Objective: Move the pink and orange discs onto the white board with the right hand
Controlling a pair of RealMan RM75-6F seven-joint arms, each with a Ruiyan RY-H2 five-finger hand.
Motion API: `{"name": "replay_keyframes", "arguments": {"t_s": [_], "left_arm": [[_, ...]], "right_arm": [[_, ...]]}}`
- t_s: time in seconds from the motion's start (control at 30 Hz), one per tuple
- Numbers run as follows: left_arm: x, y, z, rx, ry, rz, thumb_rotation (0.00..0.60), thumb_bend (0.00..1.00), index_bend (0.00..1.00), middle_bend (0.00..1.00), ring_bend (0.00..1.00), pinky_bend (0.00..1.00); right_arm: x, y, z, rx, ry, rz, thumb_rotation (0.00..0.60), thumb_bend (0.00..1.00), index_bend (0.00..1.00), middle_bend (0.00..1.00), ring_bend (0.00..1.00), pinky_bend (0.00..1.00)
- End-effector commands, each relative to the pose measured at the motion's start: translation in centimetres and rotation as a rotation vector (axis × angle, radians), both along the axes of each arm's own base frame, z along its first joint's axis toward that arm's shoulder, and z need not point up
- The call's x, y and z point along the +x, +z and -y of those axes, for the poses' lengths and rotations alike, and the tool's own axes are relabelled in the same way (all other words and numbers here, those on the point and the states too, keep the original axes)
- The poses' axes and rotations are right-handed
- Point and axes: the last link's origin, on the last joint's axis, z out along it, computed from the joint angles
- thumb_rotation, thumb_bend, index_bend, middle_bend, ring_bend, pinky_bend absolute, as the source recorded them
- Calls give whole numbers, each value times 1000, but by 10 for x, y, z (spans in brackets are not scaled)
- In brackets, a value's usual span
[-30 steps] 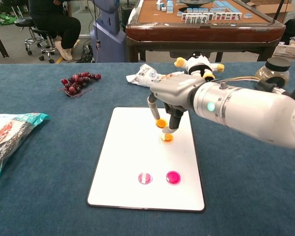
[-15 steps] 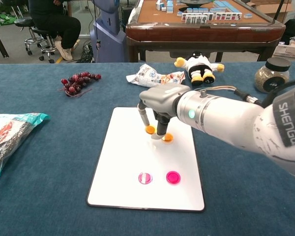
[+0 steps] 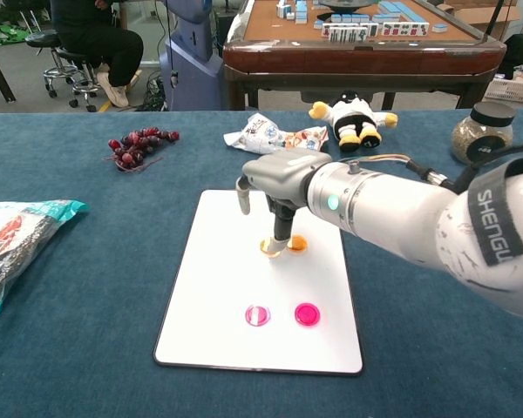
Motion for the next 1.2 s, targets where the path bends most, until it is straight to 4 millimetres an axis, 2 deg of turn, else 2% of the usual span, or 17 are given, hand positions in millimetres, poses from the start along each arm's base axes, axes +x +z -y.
{"name": "replay_keyframes", "arguments": {"t_s": [0.03, 0.23, 0.37, 0.43, 0.57, 0.83, 0.97, 1.03, 1.13, 1.2], "left_arm": [[0, 0, 0, -1, 0, 0, 600, 488, 404, 523, 442, 593], [0, 0, 0, 1, 0, -1, 600, 488, 404, 523, 442, 593], [0, -1, 0, -5, -1, -3, 600, 488, 404, 523, 442, 593], [0, -2, 0, -9, -2, -5, 600, 488, 404, 522, 442, 593], [1, -6, -1, -24, -3, -8, 600, 488, 404, 522, 442, 593], [4, -16, -2, -71, -13, -15, 600, 488, 399, 522, 442, 593], [7, -20, -2, -86, -26, -24, 600, 488, 394, 522, 442, 593], [7, -23, -2, -96, -30, -30, 600, 488, 390, 522, 442, 593], [10, -28, -2, -110, -42, -36, 600, 488, 384, 522, 441, 593], [13, -30, -2, -113, -54, -39, 600, 488, 377, 522, 439, 593]], "right_arm": [[1, 0, 0, -1, 1, 7, 600, 22, 265, 1000, 1000, 1000], [-2, 3, -1, -10, 16, 5, 600, 16, 261, 1000, 1000, 1000], [-11, 15, -3, -31, 33, -10, 600, 25, 261, 1000, 1000, 1000], [-18, 25, -5, -49, 39, -16, 600, 42, 278, 1000, 1000, 1000], [-35, 49, -10, -79, 53, -29, 600, 86, 386, 987, 999, 1000], [-91, 117, -31, -199, 75, -72, 600, 119, 457, 825, 868, 976], [-125, 152, -48, -280, 55, -80, 600, 120, 458, 700, 701, 797], [-138, 166, -57, -309, 46, -77, 600, 122, 458, 633, 595, 650], [-155, 187, -74, -362, 28, -75, 600, 123, 458, 587, 512, 492], [-165, 201, -86, -404, 10, -74, 600, 123, 458, 572, 488, 434]]}}
